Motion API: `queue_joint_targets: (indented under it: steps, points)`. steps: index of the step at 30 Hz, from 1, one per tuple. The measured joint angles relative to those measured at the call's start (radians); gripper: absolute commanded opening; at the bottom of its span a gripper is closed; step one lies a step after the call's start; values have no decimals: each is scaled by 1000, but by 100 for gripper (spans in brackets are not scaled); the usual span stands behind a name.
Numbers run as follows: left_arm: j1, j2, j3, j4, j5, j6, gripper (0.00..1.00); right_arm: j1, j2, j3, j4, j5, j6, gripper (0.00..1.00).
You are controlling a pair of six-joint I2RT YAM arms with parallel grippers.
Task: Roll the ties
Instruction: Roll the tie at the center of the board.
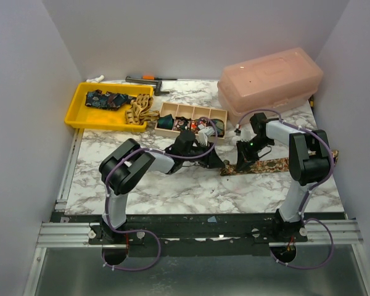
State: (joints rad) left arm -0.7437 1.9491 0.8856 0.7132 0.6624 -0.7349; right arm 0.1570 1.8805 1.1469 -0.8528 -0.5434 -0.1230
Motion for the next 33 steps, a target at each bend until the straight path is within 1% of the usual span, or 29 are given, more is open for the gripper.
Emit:
queue_joint_targets:
  steps: [5,10,12,15,16,18,22,24,26,28,33]
  points:
    - [-13,23,58,1,0,-11,30,0,0,0,0,-25,-1,7]
    - [-29,84,112,-2,1,-18,39,0,3,0,0,-47,-2,7]
    - [-31,105,123,-6,2,-19,41,0,6,0,0,-54,-5,8]
    - [-31,126,134,-5,3,-24,49,0,7,0,-1,-60,-7,13]
    - [-31,132,136,-5,3,-26,49,0,7,0,-1,-62,-8,14]
    - [-31,142,137,2,5,-35,49,0,7,2,-5,-65,-11,17]
    - [-30,148,136,18,8,-44,42,-11,7,21,-28,-72,-26,22]
    - [-29,148,131,27,8,-50,42,-21,7,35,-45,-81,-35,27]
    - [-28,151,123,45,8,-60,44,-32,6,51,-64,-97,-43,31]
    - [-26,153,113,64,10,-68,44,-38,6,68,-87,-129,-53,33]
    - [-23,153,97,99,18,-79,39,-45,6,79,-115,-199,-54,35]
